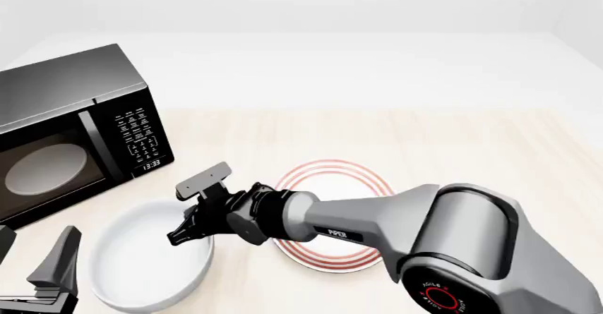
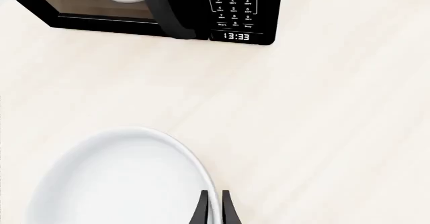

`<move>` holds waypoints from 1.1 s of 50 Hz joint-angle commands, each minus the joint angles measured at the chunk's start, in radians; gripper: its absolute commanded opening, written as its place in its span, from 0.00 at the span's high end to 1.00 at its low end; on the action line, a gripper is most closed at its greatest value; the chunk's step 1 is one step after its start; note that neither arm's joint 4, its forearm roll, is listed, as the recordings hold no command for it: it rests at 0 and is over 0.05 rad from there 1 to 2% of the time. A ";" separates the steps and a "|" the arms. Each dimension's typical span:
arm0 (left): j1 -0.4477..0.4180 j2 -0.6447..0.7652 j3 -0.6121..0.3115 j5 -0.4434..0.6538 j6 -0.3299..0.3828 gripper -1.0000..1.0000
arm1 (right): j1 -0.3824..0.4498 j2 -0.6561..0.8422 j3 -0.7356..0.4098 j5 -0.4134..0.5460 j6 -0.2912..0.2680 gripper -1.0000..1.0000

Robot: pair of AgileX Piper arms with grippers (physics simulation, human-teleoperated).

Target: Put the white bowl to the right of the plate.

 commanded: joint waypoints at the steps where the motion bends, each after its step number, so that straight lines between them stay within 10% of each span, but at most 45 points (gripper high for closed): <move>1: 0.000 0.000 0.000 0.000 0.000 0.00 | -0.027 -0.124 0.036 0.020 -0.056 1.00; 2: 0.000 0.000 0.000 0.000 0.000 0.00 | -0.115 -0.384 0.166 0.051 -0.177 1.00; 3: 0.000 0.000 0.000 0.000 0.000 0.00 | -0.121 -0.400 0.180 0.050 -0.182 1.00; 55: 0.000 0.000 0.000 0.000 0.000 0.00 | -0.579 -0.892 0.655 -0.046 -0.206 1.00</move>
